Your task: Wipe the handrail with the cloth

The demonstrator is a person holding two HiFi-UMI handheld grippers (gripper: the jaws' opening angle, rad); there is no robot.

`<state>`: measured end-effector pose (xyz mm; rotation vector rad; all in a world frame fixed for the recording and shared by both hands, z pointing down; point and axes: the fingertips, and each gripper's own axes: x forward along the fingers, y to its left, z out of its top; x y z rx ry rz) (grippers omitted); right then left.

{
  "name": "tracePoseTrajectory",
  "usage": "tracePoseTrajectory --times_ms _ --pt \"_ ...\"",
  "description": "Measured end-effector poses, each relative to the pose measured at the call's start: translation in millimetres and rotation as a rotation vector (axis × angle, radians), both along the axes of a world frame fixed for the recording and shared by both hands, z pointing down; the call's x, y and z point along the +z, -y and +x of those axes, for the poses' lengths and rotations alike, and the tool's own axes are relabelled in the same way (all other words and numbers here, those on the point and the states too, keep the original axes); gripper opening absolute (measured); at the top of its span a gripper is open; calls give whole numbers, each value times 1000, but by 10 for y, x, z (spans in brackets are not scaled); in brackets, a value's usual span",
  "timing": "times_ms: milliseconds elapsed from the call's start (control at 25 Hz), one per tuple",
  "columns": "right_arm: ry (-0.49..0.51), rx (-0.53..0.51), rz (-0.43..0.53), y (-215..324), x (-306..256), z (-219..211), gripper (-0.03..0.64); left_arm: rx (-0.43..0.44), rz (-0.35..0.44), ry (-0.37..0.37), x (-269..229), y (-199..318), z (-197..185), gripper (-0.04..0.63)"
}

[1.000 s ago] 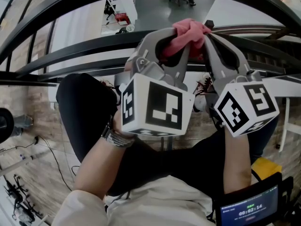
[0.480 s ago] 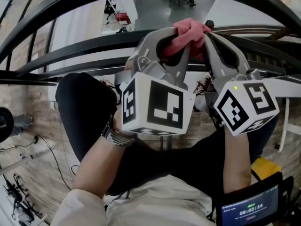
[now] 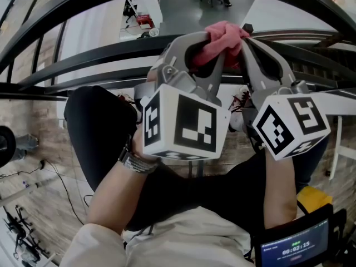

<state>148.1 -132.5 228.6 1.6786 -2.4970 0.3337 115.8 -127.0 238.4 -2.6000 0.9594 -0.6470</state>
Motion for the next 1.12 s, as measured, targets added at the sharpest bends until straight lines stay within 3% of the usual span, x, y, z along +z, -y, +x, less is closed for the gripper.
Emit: tracePoseTrajectory --times_ms 1120 --pt "-12 -26 -7 33 -15 -90 2 -4 -5 21 -9 25 -79 29"
